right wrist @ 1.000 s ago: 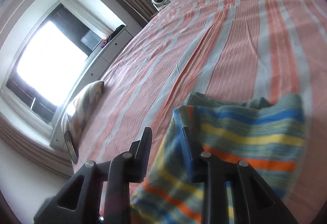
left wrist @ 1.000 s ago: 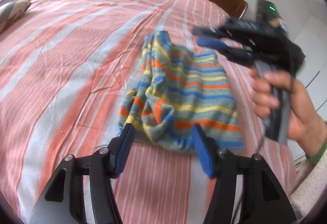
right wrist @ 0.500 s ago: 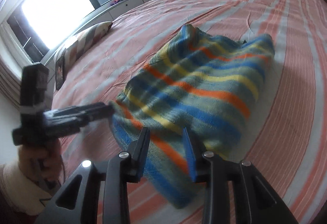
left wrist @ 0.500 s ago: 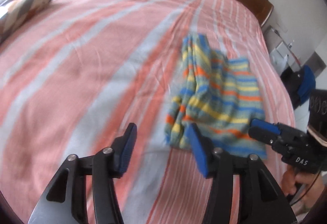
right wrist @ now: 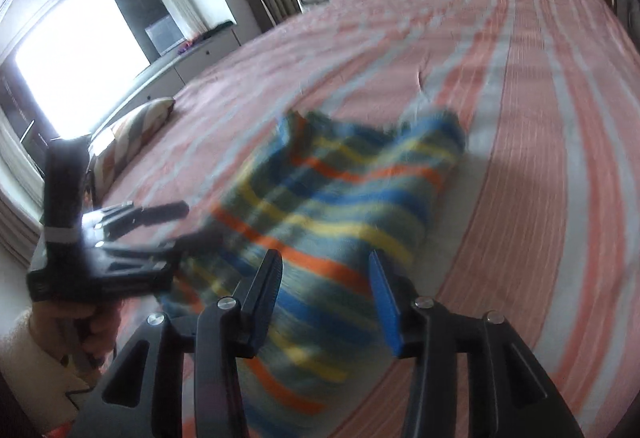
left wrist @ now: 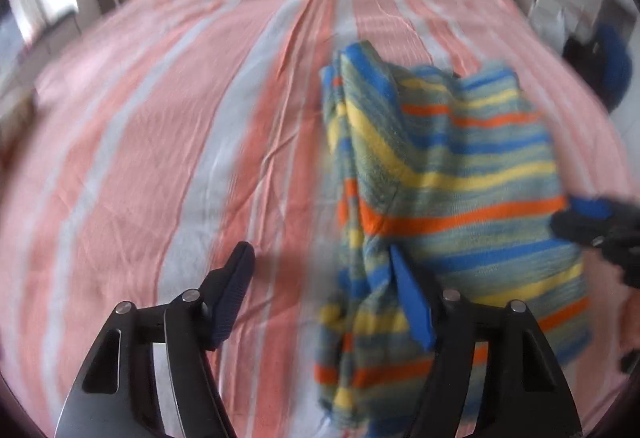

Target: Fold small clothes

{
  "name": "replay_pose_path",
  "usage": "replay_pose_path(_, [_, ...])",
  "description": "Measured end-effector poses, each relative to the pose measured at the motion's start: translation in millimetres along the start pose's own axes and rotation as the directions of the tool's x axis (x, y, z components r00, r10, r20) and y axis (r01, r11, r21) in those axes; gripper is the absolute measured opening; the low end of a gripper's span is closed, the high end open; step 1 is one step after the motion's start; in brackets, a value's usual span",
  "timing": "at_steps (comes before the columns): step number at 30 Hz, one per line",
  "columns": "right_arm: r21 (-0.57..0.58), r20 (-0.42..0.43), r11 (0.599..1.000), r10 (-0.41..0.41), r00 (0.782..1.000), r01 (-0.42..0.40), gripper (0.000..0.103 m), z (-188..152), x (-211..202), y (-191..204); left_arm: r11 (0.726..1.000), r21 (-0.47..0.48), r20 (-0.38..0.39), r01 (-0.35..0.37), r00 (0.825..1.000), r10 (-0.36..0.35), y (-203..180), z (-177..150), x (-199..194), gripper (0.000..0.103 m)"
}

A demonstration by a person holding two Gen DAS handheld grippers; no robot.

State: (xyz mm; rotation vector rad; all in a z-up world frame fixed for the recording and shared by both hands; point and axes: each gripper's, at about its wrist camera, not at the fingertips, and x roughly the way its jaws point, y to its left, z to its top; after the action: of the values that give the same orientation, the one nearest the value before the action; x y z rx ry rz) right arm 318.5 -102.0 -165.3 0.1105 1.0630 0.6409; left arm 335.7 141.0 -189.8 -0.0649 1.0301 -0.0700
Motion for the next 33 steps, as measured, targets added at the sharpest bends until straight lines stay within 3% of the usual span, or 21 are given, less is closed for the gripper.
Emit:
replay_pose_path(3, [0.063, 0.002, 0.998, 0.032, 0.999, -0.032, 0.046, -0.1, -3.7, -13.7, 0.994, -0.085, 0.023, 0.063, 0.998, -0.061, 19.8, 2.6, -18.6, 0.071])
replay_pose_path(7, [-0.01, 0.077, 1.0, -0.009, 0.997, 0.009, 0.046, 25.6, -19.2, -7.2, 0.975, -0.111, 0.087, 0.192, 0.979, -0.183, 17.8, 18.8, -28.0, 0.083])
replay_pose_path(9, [0.011, 0.093, 1.0, 0.009, 0.996, -0.01, 0.046, 42.6, -13.4, -6.2, 0.985, -0.063, 0.065, 0.162, 0.985, -0.158, 4.3, 27.3, -15.4, 0.083])
replay_pose_path(11, [0.045, 0.076, 0.999, 0.022, 0.997, -0.025, 0.046, 54.7, 4.3, -11.9, 1.0, -0.017, 0.012, 0.017, 1.0, -0.017, 0.1, 33.0, 8.6, 0.075])
replay_pose_path(12, [0.052, 0.052, 0.999, -0.014, 0.999, 0.011, 0.046, 59.3, 16.0, -15.1, 0.999, -0.016, -0.01, -0.033, 0.999, 0.033, 2.8, 35.8, 19.3, 0.073])
replay_pose_path(14, [0.071, -0.002, 0.986, -0.151, 0.989, 0.151, 0.042, 57.8, 33.6, -26.5, 0.996, -0.088, -0.011, 0.002, 1.0, -0.003, 20.2, 37.4, 20.3, 0.072])
replay_pose_path(15, [0.092, 0.015, 0.981, -0.17, 0.985, 0.168, 0.042, 56.0, 29.1, -29.0, 0.99, -0.138, 0.002, 0.0, 1.0, 0.001, 33.3, 35.8, 10.4, 0.069])
replay_pose_path(16, [0.121, 0.05, 0.981, -0.16, 0.986, 0.153, 0.043, 53.1, 18.9, -30.6, 0.988, -0.157, 0.019, 0.008, 1.0, -0.006, 40.5, 34.8, 2.9, 0.072])
replay_pose_path(19, [0.193, 0.168, 0.979, -0.092, 0.982, 0.059, 0.068, 34.3, -25.6, -34.9, 0.957, -0.219, 0.056, 0.19, 0.982, -0.182, 63.3, 20.6, -15.7, 0.086])
replay_pose_path(22, [0.23, 0.168, 0.973, -0.025, 0.986, -0.015, 0.069, 10.7, -43.6, -43.0, 0.915, -0.235, -0.011, 0.326, 0.941, -0.338, 57.7, 12.6, -2.4, 0.088])
replay_pose_path(24, [0.29, 0.127, 0.954, 0.047, 0.991, -0.082, 0.069, -0.8, -36.2, -50.4, 0.914, -0.215, -0.06, 0.345, 0.929, -0.364, 41.9, 9.7, 10.9, 0.088])
replay_pose_path(27, [0.336, 0.101, 0.928, 0.136, 0.986, -0.163, 0.069, -15.2, -14.8, -54.4, 0.943, -0.114, -0.078, 0.314, 0.943, -0.324, 7.8, 13.5, 17.5, 0.088])
replay_pose_path(29, [0.375, 0.111, 0.899, 0.199, 0.974, -0.226, 0.065, -14.2, 3.6, -53.3, 0.949, -0.083, -0.105, 0.303, 0.945, -0.311, -10.5, 19.1, 22.0, 0.074])
replay_pose_path(30, [0.392, 0.128, 0.884, 0.22, 0.967, -0.253, 0.059, -11.3, 13.5, -50.3, 0.953, -0.051, -0.127, 0.3, 0.944, -0.304, -22.3, 19.9, 24.2, 0.036])
replay_pose_path(31, [0.394, 0.116, 0.887, 0.212, 0.97, -0.241, 0.04, -7.8, 21.6, -46.1, 0.961, -0.025, -0.146, 0.274, 0.95, -0.275, -30.4, 20.9, 25.7, 0.024])
replay_pose_path(32, [0.378, 0.092, 0.908, 0.159, 0.983, -0.182, 0.031, -4.1, 27.4, -38.8, 0.969, -0.015, -0.139, 0.246, 0.959, -0.246, -35.3, 21.8, 23.5, 0.02])
replay_pose_path(33, [0.315, 0.07, 0.945, 0.064, 0.995, -0.083, 0.029, -0.6, 28.3, -23.8, 0.971, -0.02, -0.124, 0.238, 0.963, -0.239, -37.4, 23.1, 19.8, 0.017])
